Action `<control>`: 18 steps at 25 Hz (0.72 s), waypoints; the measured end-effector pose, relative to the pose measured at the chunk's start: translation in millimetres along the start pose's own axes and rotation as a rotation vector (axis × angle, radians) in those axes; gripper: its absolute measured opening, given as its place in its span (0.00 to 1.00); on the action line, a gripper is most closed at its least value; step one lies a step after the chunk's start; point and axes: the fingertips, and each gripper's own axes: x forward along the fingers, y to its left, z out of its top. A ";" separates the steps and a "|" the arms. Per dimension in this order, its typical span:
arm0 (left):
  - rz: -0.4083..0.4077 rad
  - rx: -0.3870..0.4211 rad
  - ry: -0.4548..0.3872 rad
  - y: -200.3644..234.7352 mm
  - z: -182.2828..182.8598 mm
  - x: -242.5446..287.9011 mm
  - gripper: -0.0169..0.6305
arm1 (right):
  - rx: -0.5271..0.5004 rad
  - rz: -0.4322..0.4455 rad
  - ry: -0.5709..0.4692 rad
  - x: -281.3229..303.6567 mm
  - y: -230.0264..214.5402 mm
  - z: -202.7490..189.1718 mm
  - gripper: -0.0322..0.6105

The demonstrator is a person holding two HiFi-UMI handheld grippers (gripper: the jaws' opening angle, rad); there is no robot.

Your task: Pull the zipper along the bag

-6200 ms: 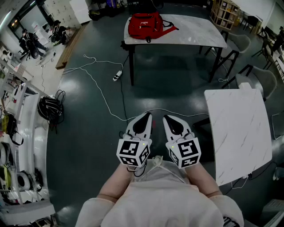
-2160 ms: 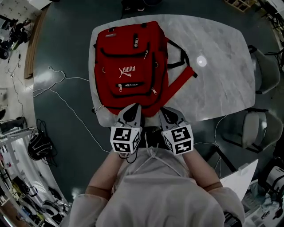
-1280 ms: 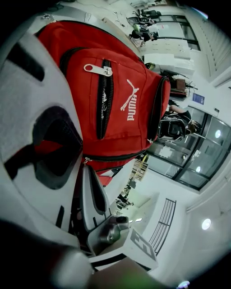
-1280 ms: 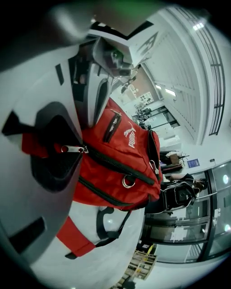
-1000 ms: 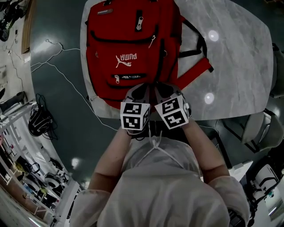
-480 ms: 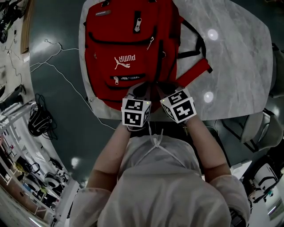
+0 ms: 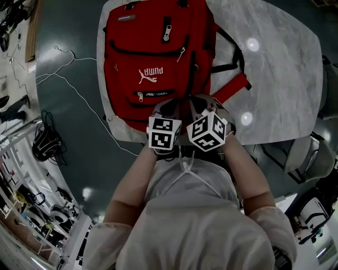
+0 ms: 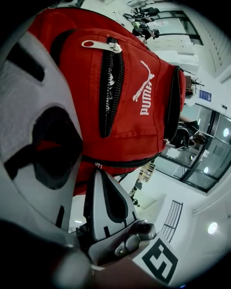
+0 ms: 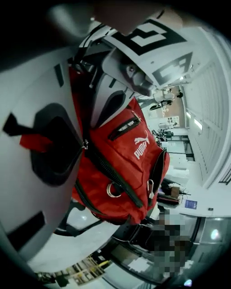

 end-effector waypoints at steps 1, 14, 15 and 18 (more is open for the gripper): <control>-0.002 -0.006 -0.004 -0.1 0.1 -0.1 0.06 | -0.014 -0.012 -0.001 -0.3 -2.5 0.8 0.09; -0.008 -0.016 -0.018 -0.4 1.8 0.0 0.06 | -0.106 -0.062 -0.050 -10.9 -36.7 18.8 0.09; -0.007 -0.016 -0.018 -0.2 1.7 0.2 0.06 | -0.116 -0.067 -0.050 -11.2 -38.6 19.7 0.09; -0.003 -0.014 -0.022 0.3 1.4 0.2 0.06 | -0.138 -0.079 -0.050 -13.1 -43.4 22.8 0.09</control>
